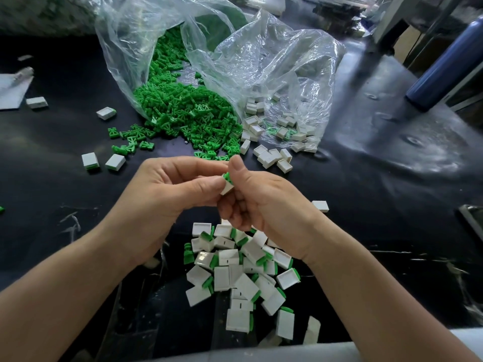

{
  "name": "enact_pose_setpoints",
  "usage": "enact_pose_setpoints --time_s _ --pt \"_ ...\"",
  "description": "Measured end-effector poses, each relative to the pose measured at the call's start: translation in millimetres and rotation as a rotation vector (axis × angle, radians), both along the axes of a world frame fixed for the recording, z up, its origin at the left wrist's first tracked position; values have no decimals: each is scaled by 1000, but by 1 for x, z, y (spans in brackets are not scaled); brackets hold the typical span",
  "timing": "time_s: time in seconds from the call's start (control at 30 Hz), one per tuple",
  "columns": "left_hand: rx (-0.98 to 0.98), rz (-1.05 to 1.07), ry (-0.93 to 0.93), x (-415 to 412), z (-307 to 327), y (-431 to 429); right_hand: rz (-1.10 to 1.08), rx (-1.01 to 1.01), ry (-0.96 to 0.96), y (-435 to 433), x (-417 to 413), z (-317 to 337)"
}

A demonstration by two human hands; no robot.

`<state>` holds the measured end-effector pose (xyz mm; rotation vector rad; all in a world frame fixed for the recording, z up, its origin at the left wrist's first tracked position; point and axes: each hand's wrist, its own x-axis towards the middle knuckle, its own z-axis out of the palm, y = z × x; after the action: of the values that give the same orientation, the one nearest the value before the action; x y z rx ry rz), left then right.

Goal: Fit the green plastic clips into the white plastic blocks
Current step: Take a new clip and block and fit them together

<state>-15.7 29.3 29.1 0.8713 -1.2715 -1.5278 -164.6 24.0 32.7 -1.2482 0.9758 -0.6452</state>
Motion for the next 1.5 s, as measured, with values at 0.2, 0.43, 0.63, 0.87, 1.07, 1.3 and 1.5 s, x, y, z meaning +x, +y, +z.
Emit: enact_pose_setpoints --time_s 0.2,0.43,0.63,0.87,1.07,1.3,1.5 --pt "22 10 -12 0 -1 -1 -8 -138 148 1 -1 0" --pt "53 31 -27 -1 -1 -1 -48 -239 255 4 3 -8" --pt "98 77 41 -5 -2 1 -87 -365 396 7 11 -8" --pt "135 96 50 -6 -3 2 -121 -363 458 7 10 -7" --pt "177 102 109 -7 -4 2 -132 -392 472 9 12 -7" --pt "190 107 115 -8 -5 1 -127 -414 490 9 12 -7" --pt "193 104 126 -8 -5 1 -130 -431 481 9 12 -9"
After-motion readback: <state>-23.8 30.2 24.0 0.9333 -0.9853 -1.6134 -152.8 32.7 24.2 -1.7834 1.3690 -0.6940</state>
